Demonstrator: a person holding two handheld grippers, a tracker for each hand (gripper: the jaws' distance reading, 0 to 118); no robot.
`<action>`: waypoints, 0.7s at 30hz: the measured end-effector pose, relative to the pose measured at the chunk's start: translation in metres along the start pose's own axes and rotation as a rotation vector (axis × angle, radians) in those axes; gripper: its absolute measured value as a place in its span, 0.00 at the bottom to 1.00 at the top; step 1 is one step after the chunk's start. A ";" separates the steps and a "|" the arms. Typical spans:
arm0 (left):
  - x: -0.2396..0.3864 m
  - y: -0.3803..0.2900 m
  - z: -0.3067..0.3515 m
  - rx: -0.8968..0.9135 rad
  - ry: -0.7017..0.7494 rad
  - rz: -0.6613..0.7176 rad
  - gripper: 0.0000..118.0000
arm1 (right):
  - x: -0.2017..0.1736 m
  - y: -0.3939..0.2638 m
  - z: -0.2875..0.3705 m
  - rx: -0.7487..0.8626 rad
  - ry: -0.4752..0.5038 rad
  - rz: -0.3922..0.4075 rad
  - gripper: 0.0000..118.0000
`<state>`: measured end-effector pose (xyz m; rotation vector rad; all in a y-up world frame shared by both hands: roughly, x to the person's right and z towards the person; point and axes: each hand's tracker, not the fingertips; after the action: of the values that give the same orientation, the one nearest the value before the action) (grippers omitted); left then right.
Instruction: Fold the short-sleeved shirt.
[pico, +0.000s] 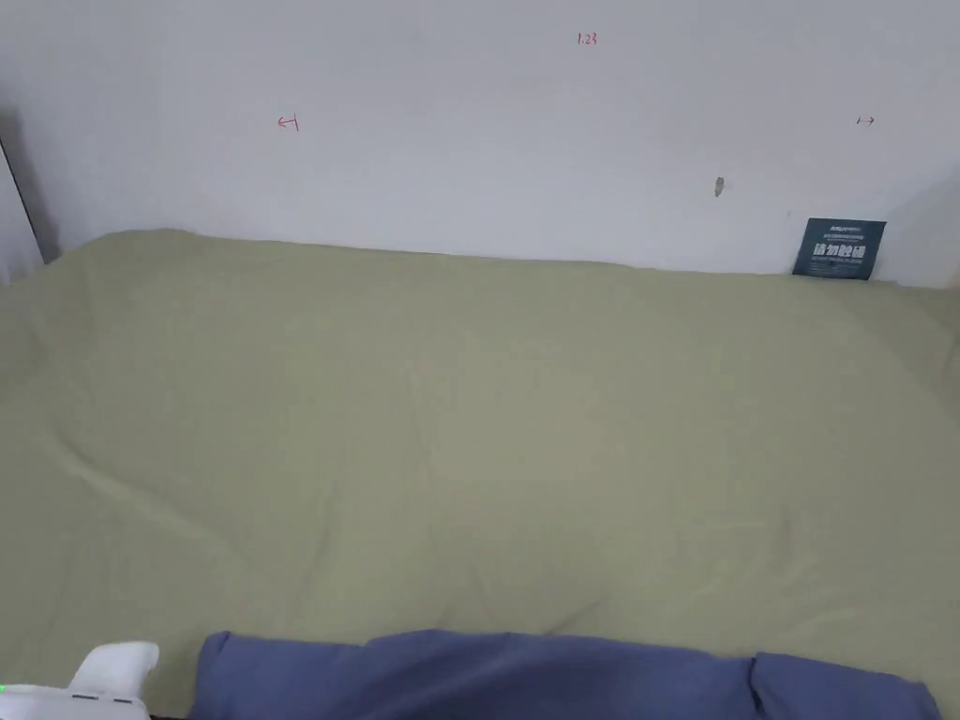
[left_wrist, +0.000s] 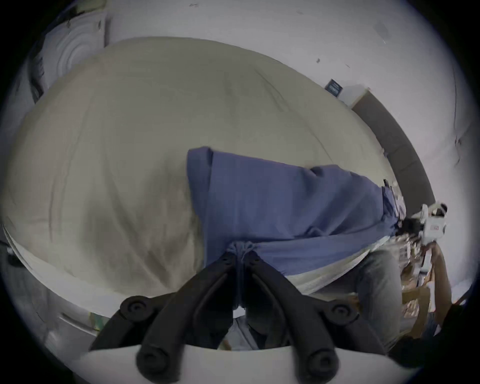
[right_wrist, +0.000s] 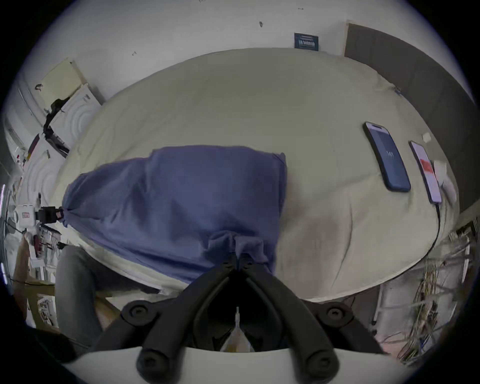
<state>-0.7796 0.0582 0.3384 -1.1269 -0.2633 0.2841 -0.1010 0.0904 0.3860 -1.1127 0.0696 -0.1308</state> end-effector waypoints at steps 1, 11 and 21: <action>-0.004 -0.002 -0.001 0.027 -0.019 0.032 0.17 | 0.001 -0.001 -0.002 0.011 -0.002 -0.015 0.00; 0.039 0.011 0.086 0.137 0.005 0.016 0.85 | -0.017 0.025 0.062 0.106 -0.032 0.044 0.74; 0.062 0.030 0.101 0.169 0.049 -0.023 0.00 | -0.056 0.039 0.094 0.180 0.020 0.079 0.00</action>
<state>-0.7595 0.1773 0.3565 -0.9617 -0.2050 0.2531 -0.1427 0.1987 0.3914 -0.9274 0.1177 -0.0757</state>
